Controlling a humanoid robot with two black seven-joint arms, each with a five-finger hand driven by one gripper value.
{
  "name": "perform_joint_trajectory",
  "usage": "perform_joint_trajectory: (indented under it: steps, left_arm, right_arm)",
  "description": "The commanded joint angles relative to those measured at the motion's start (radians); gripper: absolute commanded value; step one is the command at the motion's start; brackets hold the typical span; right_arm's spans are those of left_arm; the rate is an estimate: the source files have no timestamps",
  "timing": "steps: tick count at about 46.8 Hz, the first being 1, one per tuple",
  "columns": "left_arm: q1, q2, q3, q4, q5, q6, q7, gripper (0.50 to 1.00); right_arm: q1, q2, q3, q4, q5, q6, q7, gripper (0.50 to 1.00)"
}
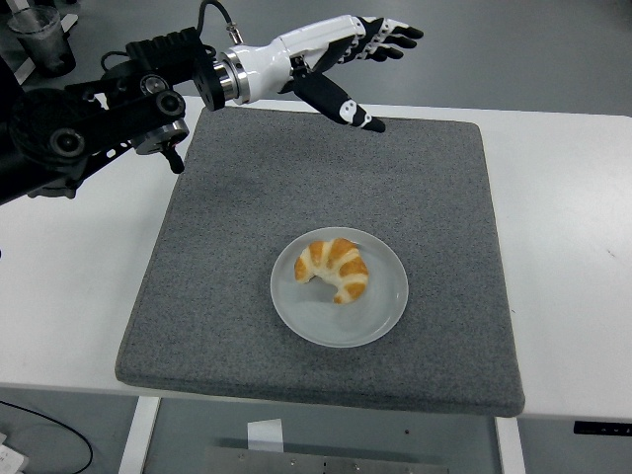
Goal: Place the bread on the plate
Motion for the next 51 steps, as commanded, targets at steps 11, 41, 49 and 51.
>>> perform_joint_trajectory:
  steps: [11, 41, 49, 51]
  left_arm:
    - [0.065, -0.008, -0.121, 0.127, -0.359, 0.006, -0.001, 1.0]
    - [0.152, -0.132, -0.27, 0.505, -0.747, -0.009, 0.007, 1.0]
    - [0.165, -0.203, -0.322, 0.587, -0.81, -0.023, 0.01, 1.0]
    - [0.174, -0.218, -0.334, 0.6, -0.817, -0.023, 0.01, 1.0]
  right_arm:
    - [0.0, 0.0, 0.002, 0.0, 0.0, 0.0, 0.0, 0.932]
    - [0.0, 0.0, 0.005, 0.006, 0.003, 0.002, 0.0, 0.932]
    - [0.0, 0.0, 0.005, 0.005, 0.003, 0.002, 0.0, 0.932]
    - [0.0, 0.0, 0.005, 0.005, 0.003, 0.002, 0.0, 0.932]
